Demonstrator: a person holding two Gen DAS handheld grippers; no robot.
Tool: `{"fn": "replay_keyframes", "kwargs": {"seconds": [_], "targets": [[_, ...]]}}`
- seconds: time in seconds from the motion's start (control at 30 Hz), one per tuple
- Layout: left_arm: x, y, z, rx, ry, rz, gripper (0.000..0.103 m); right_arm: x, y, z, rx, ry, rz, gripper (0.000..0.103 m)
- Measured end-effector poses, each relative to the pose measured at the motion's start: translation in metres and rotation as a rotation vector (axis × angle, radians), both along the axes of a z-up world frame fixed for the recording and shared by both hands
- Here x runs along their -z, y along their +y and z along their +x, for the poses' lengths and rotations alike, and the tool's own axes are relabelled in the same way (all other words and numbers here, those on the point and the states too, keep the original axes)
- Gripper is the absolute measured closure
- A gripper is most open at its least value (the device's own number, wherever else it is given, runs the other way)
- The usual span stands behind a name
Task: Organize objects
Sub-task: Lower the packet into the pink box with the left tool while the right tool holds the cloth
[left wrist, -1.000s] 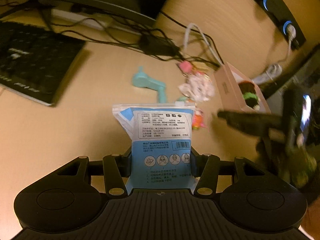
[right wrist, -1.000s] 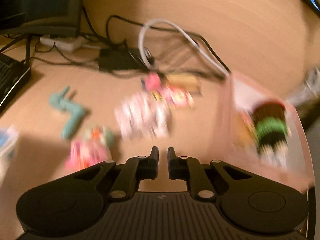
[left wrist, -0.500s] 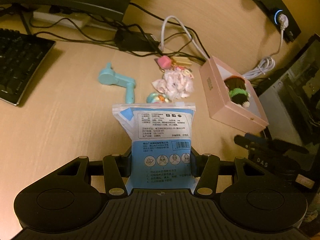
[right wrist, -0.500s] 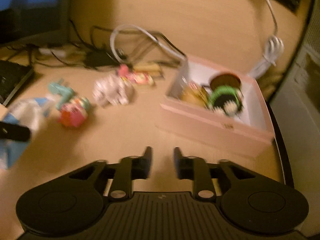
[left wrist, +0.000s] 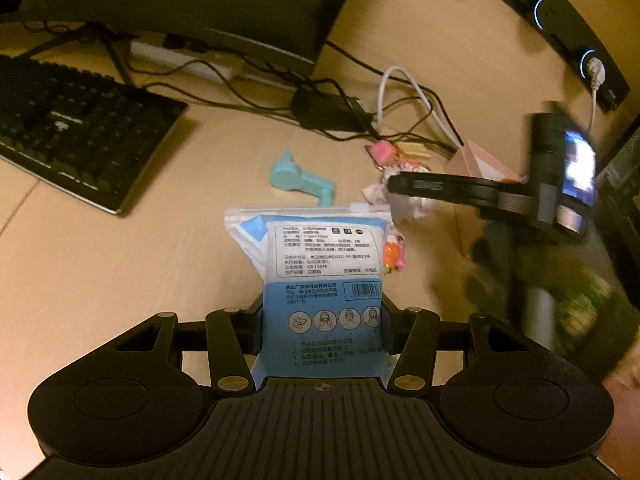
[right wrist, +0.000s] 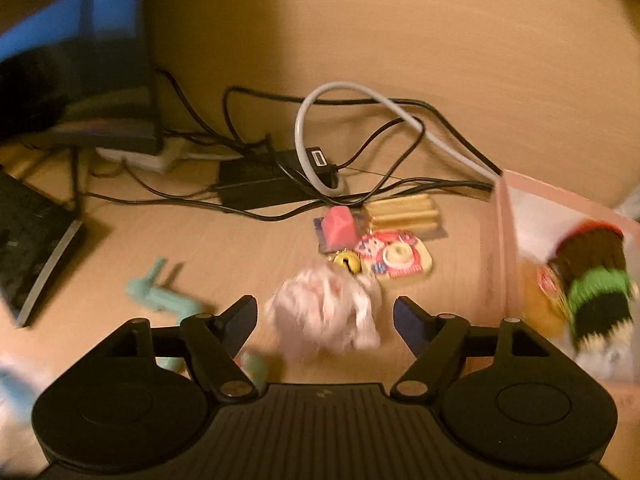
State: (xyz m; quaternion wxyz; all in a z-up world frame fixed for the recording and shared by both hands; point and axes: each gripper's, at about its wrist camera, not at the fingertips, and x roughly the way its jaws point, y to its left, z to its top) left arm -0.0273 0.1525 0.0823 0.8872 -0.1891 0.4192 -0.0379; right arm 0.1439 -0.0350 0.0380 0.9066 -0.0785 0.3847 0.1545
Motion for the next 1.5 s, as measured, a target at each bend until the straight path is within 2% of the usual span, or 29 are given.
{"fn": "replay_keyframes", "kwargs": {"seconds": [0.03,0.07,0.1,0.13,0.23,0.43,0.57,0.7,0.83,0.93,1.03,1.1,1.2,1.33,1.37,1.47,1.5], "targets": [[-0.002,0.001,-0.002,-0.002,-0.005,0.003,0.048,0.006,0.006,0.006,-0.005,0.006,-0.035,0.041],[-0.003,0.001,-0.003,-0.001,-0.008,0.007,0.048,0.010,0.009,0.010,-0.018,0.018,-0.055,0.061],[-0.004,0.001,-0.005,0.000,-0.009,0.009,0.048,0.012,0.011,0.012,-0.029,0.039,-0.075,0.069],[-0.003,0.001,-0.006,0.001,-0.007,0.008,0.048,0.013,0.009,0.011,-0.031,0.048,-0.081,0.076],[0.003,-0.003,-0.004,0.017,0.017,-0.006,0.048,-0.001,-0.008,-0.008,-0.043,0.033,-0.057,0.085],[0.008,-0.032,0.002,0.129,0.024,-0.017,0.048,-0.041,-0.066,-0.072,-0.042,0.002,-0.009,0.088],[0.011,-0.060,0.009,0.209,0.028,-0.031,0.048,-0.067,-0.116,-0.121,0.010,-0.050,-0.017,0.088],[0.006,-0.093,0.017,0.305,0.015,-0.043,0.048,-0.074,-0.154,-0.151,0.096,-0.055,-0.028,0.088],[-0.012,-0.125,0.036,0.382,-0.011,-0.069,0.048,-0.072,-0.182,-0.172,0.195,-0.067,-0.004,0.088],[-0.037,-0.151,0.061,0.419,-0.079,-0.060,0.048,-0.073,-0.193,-0.187,0.230,-0.096,-0.003,0.088],[-0.061,-0.185,0.093,0.446,-0.185,-0.008,0.048,-0.075,-0.203,-0.202,0.240,-0.130,0.006,0.088],[-0.063,-0.206,0.117,0.440,-0.205,0.010,0.047,-0.074,-0.210,-0.208,0.257,-0.137,0.018,0.088],[-0.051,-0.239,0.153,0.419,-0.226,0.000,0.047,-0.067,-0.220,-0.211,0.286,-0.117,0.049,0.088],[-0.009,-0.273,0.194,0.381,-0.175,0.001,0.047,-0.055,-0.232,-0.215,0.315,-0.081,0.054,0.088],[-0.001,-0.280,0.199,0.385,-0.169,0.034,0.046,-0.052,-0.235,-0.217,0.319,-0.075,0.049,0.088],[0.022,-0.305,0.201,0.400,-0.117,0.218,0.041,-0.045,-0.242,-0.224,0.333,-0.059,0.036,0.088],[0.023,-0.304,0.196,0.398,-0.111,0.232,0.041,-0.043,-0.245,-0.225,0.339,-0.055,0.032,0.088]]}}
